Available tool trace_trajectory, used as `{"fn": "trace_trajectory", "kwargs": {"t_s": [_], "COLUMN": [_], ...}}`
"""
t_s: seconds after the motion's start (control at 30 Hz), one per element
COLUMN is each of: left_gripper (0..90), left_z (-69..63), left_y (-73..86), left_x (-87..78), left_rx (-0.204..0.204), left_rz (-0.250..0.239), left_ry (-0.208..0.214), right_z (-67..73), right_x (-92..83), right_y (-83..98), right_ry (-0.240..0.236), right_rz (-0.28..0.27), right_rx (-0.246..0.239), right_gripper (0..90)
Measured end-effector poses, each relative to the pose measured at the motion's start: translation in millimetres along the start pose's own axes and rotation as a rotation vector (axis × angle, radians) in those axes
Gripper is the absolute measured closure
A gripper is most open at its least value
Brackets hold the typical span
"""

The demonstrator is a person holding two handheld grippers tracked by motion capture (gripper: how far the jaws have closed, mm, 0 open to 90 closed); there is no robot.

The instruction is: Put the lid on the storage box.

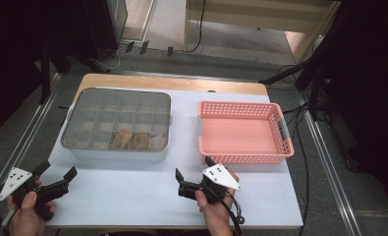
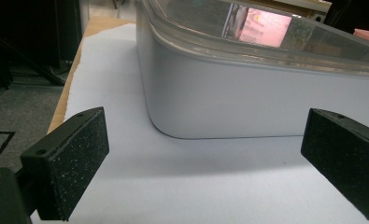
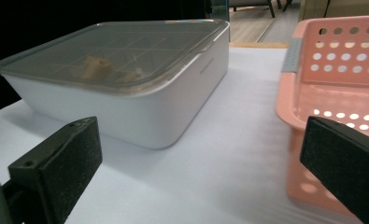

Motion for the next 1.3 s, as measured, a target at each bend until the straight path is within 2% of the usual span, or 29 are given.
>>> {"fn": "trace_trajectory", "kwargs": {"t_s": [0.43,0.73,0.93,1.1,1.3], "left_gripper": [1.4,1.4,1.4,1.4,1.4], "left_z": [0.8,1.1,1.3,1.5,2.1], "left_y": [-0.2,-0.1,-0.3,-0.2,-0.2], "left_x": [1.0,1.4,1.7,1.8,2.0], "left_rx": [-0.008,-0.011,-0.017,-0.019,-0.021], "left_rz": [0.008,0.016,0.015,0.018,0.022], "left_ry": [0.003,0.005,0.005,0.007,0.006], "right_z": [-42.9,-87.3,-116.1,-142.7,-174.2], "right_x": [-44.7,-67.5,-82.5,-95.0,-109.5], "right_y": [27.5,44.4,51.4,56.7,63.0], "right_ry": [0.041,0.129,0.190,0.246,0.285], "right_rz": [-0.005,0.003,0.003,-0.003,-0.011], "right_rx": [0.009,0.052,0.057,0.084,0.135], "right_gripper": [0.0,0.0,0.0,0.0,0.0]}}
Point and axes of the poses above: each handheld gripper's, and its own axes: x roughly forward along the jaws, y roughly out of its underside, z roughly to its left, the point moved 6 cm from there along x, roughly forward along the jaws, and after that the axes turned 14 degrees about z, right-handed, at the moved point
